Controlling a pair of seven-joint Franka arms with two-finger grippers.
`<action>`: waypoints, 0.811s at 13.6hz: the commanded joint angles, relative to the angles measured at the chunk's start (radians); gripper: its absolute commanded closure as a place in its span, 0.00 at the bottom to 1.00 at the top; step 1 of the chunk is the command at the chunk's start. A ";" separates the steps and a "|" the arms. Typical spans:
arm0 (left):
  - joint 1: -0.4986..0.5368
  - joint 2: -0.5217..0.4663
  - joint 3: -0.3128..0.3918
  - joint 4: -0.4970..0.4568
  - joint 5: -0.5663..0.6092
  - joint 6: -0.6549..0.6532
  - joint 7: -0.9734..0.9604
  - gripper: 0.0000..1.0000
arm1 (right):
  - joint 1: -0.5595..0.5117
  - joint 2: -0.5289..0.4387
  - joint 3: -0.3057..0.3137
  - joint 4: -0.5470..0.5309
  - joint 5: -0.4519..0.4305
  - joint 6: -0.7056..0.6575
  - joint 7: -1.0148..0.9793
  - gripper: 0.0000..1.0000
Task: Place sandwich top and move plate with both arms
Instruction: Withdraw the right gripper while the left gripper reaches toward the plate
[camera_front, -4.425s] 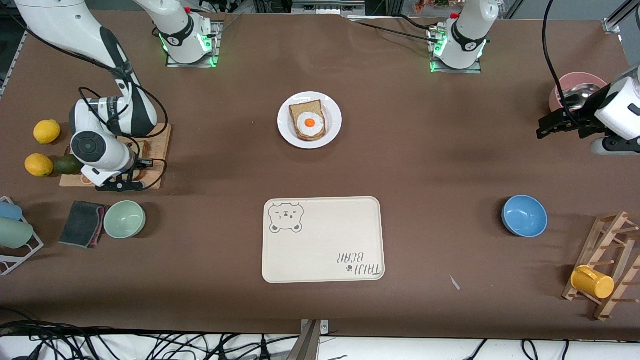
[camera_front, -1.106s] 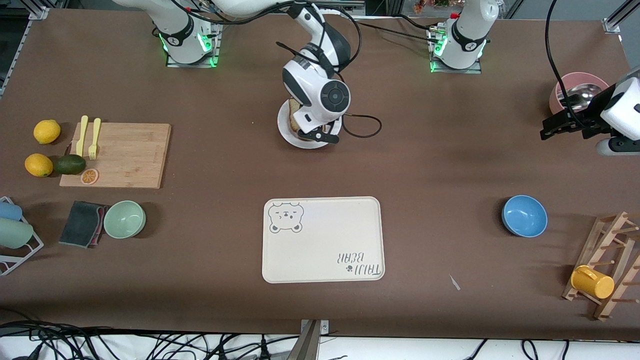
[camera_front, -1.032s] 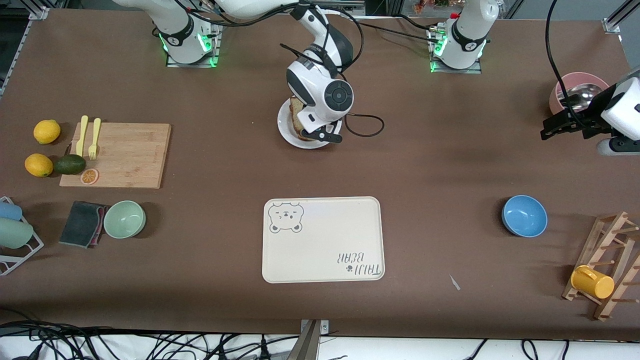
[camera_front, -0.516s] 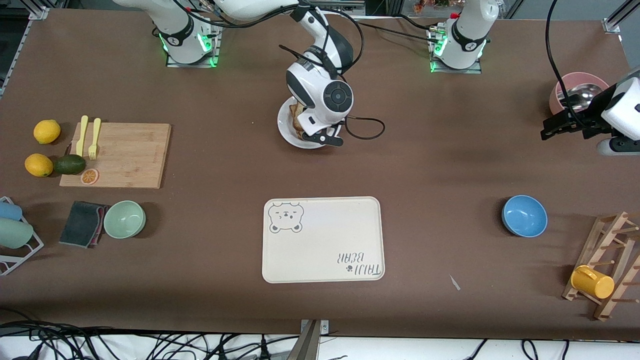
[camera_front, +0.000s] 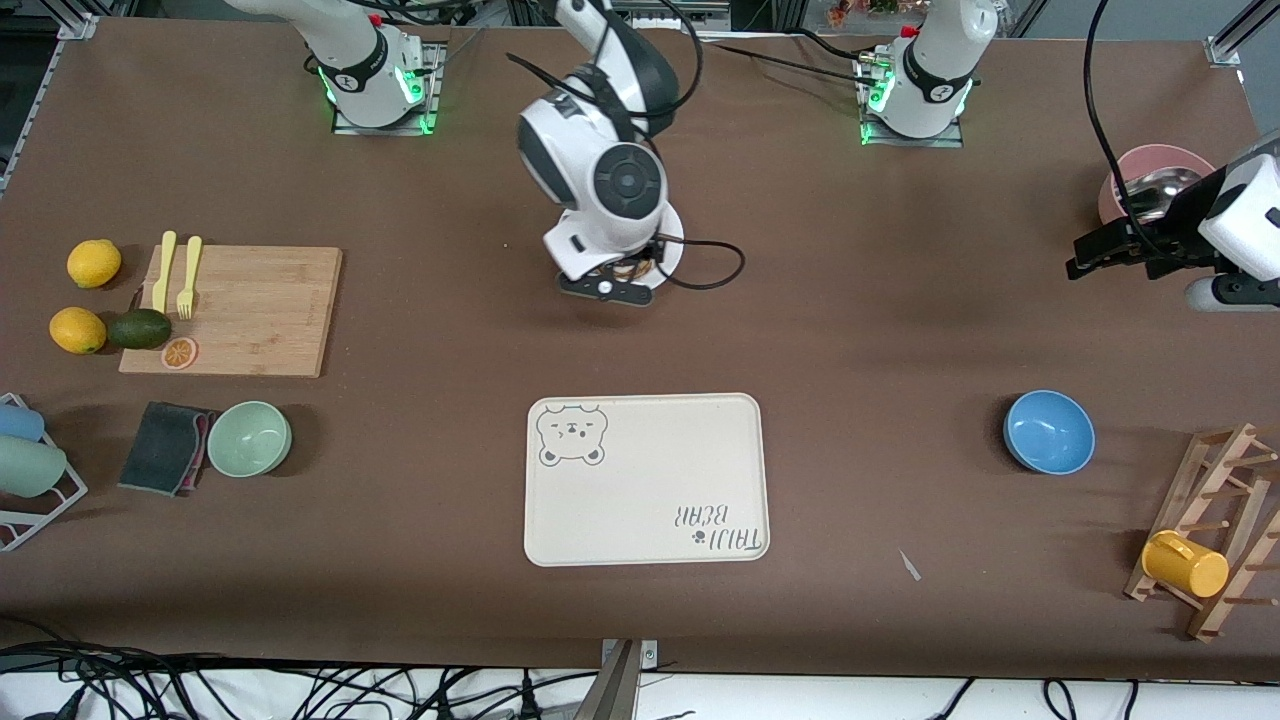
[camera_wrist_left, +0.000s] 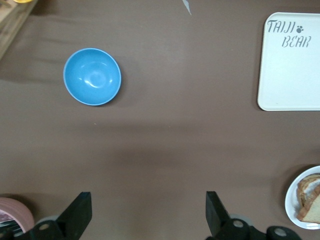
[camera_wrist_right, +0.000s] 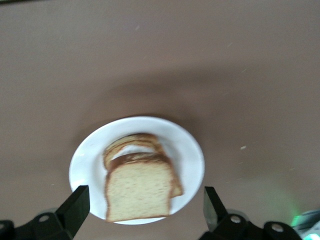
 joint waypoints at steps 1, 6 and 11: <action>0.003 0.006 -0.005 -0.011 -0.070 0.005 -0.006 0.00 | -0.005 -0.053 -0.136 -0.010 0.003 -0.073 -0.214 0.00; 0.010 0.029 -0.008 -0.035 -0.222 0.003 0.011 0.00 | -0.016 -0.072 -0.464 -0.013 0.087 -0.142 -0.696 0.00; 0.015 0.041 -0.008 -0.117 -0.369 0.032 0.049 0.00 | -0.194 -0.072 -0.590 -0.009 0.130 -0.203 -1.002 0.00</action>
